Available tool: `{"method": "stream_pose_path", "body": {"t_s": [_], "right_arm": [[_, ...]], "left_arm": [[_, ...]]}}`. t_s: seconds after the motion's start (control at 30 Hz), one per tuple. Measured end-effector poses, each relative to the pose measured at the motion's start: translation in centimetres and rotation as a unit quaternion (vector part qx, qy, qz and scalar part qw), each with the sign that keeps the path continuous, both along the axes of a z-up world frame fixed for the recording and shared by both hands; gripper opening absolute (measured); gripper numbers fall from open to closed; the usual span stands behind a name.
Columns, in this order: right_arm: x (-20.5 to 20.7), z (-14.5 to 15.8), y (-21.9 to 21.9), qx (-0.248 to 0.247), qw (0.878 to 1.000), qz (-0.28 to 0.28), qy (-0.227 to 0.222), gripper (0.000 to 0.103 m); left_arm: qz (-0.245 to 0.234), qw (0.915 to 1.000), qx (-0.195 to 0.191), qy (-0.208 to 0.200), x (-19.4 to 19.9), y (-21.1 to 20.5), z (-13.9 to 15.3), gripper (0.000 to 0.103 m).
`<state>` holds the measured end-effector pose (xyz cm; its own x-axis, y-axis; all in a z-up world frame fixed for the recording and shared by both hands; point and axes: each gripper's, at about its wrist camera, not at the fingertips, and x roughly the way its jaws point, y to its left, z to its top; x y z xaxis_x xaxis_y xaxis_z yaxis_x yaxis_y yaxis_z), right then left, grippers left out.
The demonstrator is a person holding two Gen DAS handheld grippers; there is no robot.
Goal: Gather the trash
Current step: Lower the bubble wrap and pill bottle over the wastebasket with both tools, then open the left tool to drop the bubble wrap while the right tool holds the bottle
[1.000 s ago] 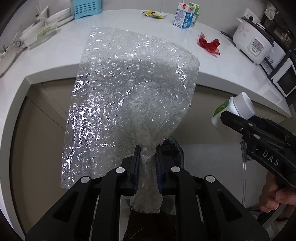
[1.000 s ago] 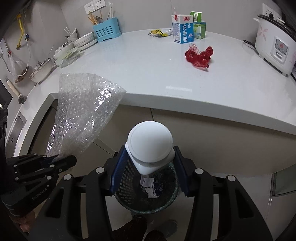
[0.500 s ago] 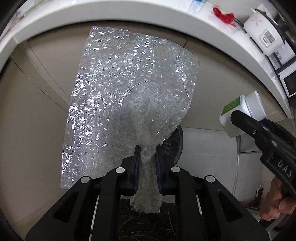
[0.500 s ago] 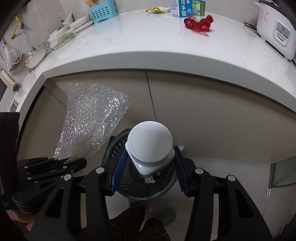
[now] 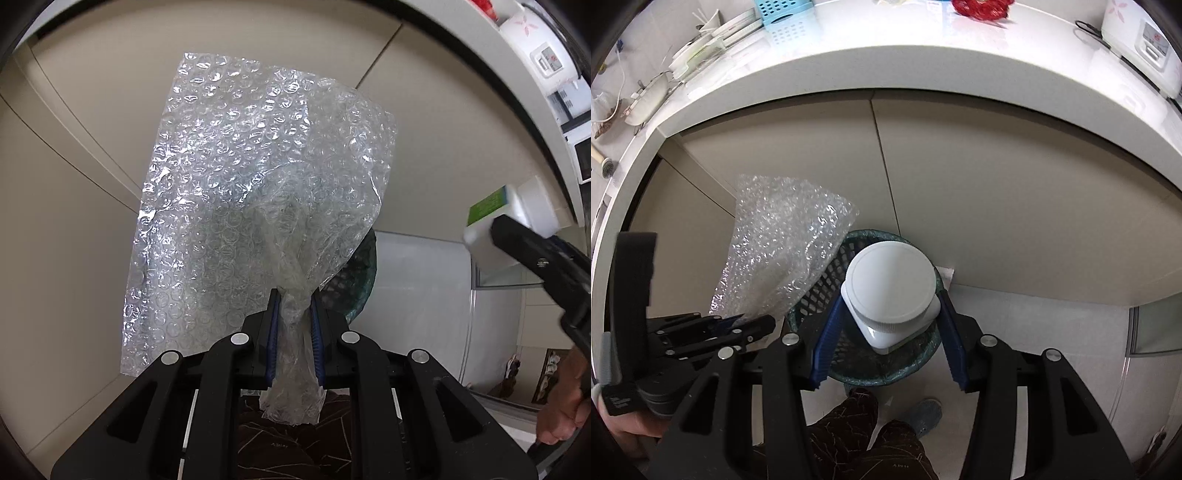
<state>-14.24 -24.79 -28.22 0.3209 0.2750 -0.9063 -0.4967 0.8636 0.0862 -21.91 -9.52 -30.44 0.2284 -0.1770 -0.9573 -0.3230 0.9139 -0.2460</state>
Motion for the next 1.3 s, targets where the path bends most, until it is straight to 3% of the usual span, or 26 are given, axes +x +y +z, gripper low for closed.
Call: {"method": "stream_pose_path", "body": {"t_s": [0.43, 0.67, 0.7, 0.83, 0.97, 1.13, 1.3], "right_arm": [[-0.1, 0.1, -0.3, -0.011, 0.999, -0.033, 0.003, 0.048], [-0.2, -0.5, -0.8, -0.012, 0.998, -0.062, 0.008, 0.048], [-0.2, -0.7, -0.8, -0.012, 0.998, -0.065, 0.01, 0.048], [-0.3, -1.5, 0.0, -0.014, 0.997, -0.069, 0.02, 0.048], [-0.2, -2.0, 0.7, -0.016, 0.997, -0.067, 0.03, 0.048], [0.4, -1.6, 1.7, -0.014, 0.997, -0.065, 0.029, 0.048], [0.9, -1.4, 1.5, -0.009, 0.996, -0.078, 0.033, 0.048]], "left_arm": [[-0.047, 0.9988, 0.003, 0.011, 1.3, 0.2, -1.2, 0.014], [-0.072, 0.9971, 0.0, 0.025, 1.8, 0.1, -1.7, 0.016], [-0.082, 0.9957, -0.007, 0.042, 1.9, -0.1, -1.9, 0.016], [-0.087, 0.995, 0.001, 0.049, 2.5, 0.1, -2.2, 0.029], [-0.093, 0.9946, 0.001, 0.047, 2.8, 0.3, -2.3, 0.033], [-0.099, 0.9942, 0.004, 0.042, 3.4, 0.6, -1.8, 0.049], [-0.108, 0.9936, 0.004, 0.035, 3.5, 0.6, -1.5, 0.055]]}}
